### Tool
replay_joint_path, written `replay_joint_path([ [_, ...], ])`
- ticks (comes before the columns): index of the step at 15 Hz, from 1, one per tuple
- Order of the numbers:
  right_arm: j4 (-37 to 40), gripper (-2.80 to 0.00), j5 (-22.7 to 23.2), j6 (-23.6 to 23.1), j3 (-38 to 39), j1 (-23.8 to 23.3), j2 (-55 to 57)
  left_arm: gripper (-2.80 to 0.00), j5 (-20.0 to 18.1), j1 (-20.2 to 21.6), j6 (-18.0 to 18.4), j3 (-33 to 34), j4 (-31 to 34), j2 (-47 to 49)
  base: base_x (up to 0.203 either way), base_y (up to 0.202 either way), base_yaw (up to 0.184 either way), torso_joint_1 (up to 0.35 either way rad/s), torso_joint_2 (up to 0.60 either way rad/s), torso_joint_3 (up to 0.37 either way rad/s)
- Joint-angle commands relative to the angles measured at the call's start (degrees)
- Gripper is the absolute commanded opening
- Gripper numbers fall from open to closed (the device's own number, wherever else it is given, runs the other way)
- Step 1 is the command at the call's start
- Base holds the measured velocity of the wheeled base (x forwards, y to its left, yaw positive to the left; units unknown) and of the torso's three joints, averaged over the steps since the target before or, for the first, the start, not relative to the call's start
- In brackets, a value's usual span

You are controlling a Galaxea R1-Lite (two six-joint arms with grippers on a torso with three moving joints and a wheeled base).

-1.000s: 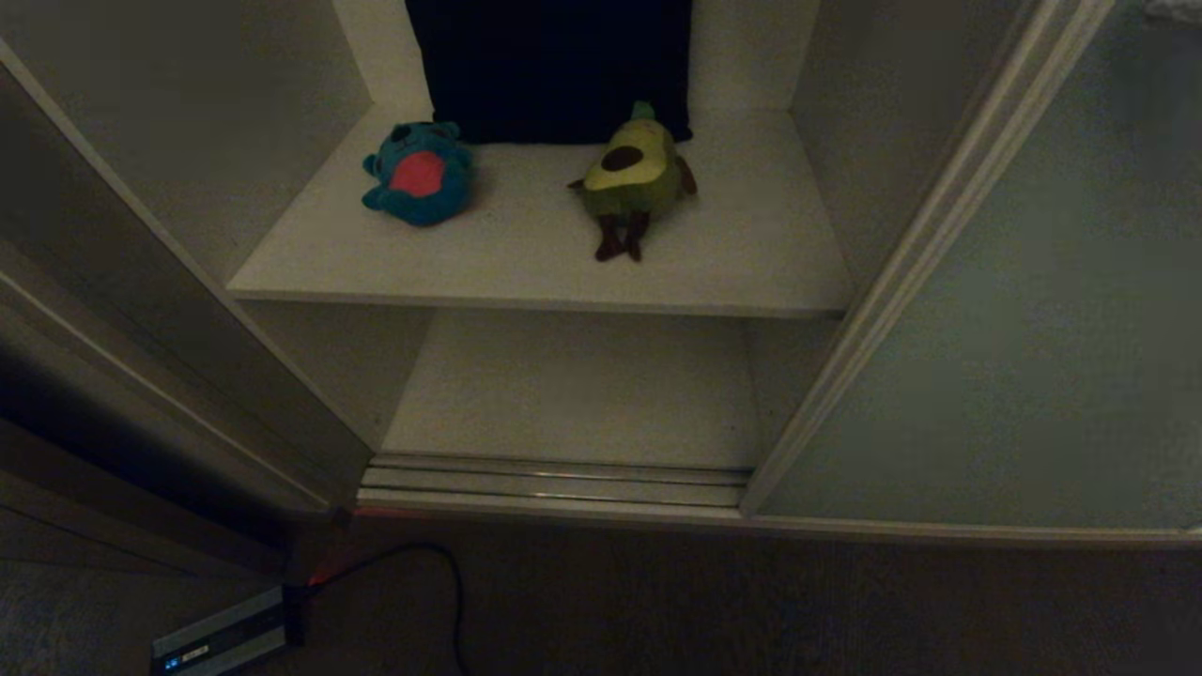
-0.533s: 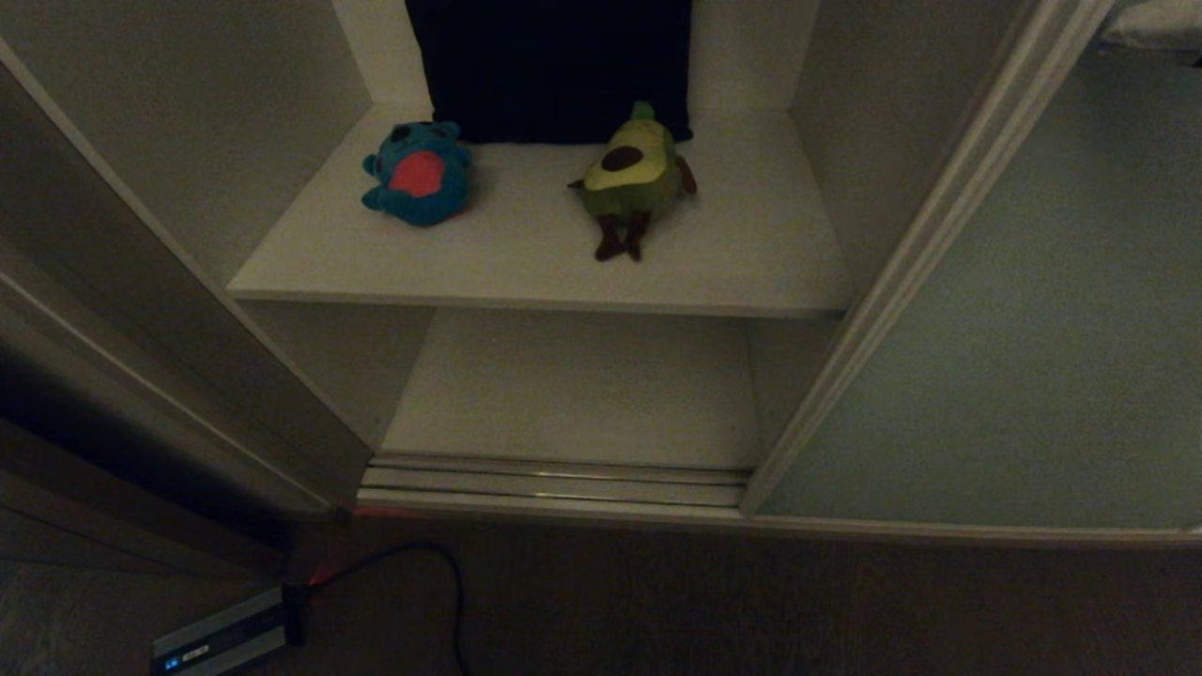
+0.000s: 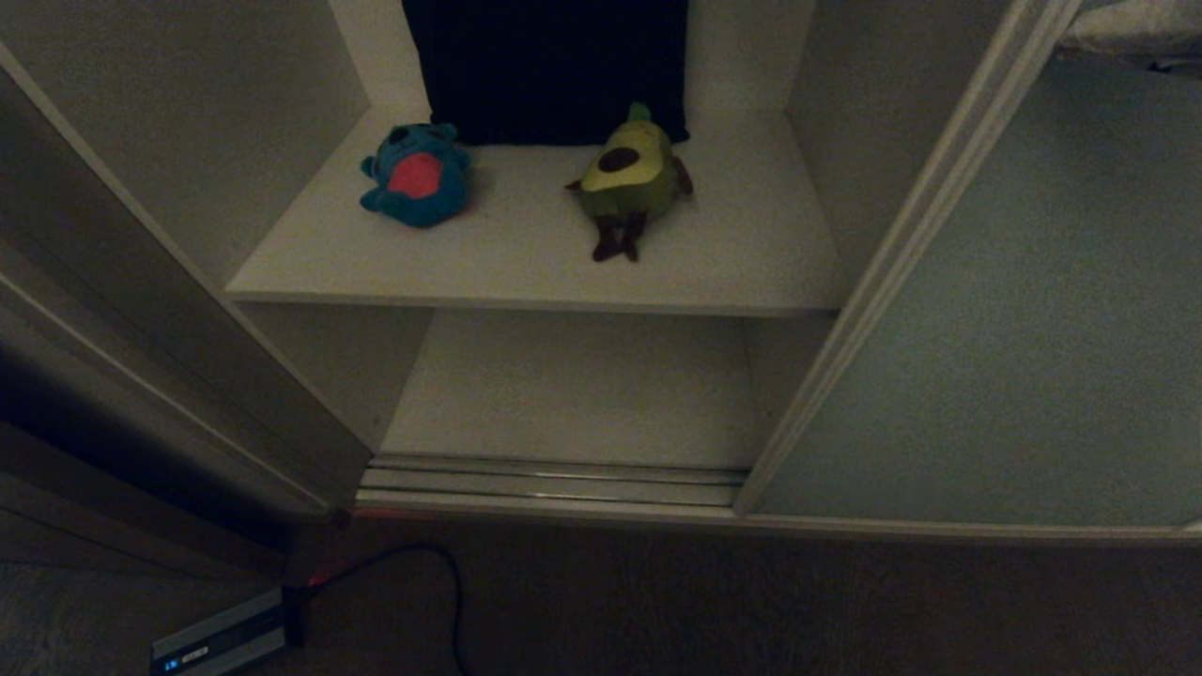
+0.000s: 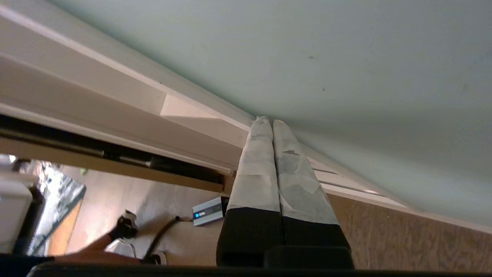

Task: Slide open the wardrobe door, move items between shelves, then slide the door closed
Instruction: Close the door

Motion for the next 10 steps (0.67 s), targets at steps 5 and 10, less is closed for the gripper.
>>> replay_joint_path([
  [5,-3.3,-2.8,-9.1,-4.0,-4.0,13.3,9.1,-2.8,0.0,0.0,0.0,0.0,0.0,0.1,0.0,0.0,0.0,0.0,0.0,0.0],
  [10,-7.4,-2.8,-16.7,-7.6,-5.6,28.6,8.3,-2.8,0.0,0.0,0.0,0.1,0.0,0.1,0.0,0.0,0.0,0.0,0.0,0.0],
])
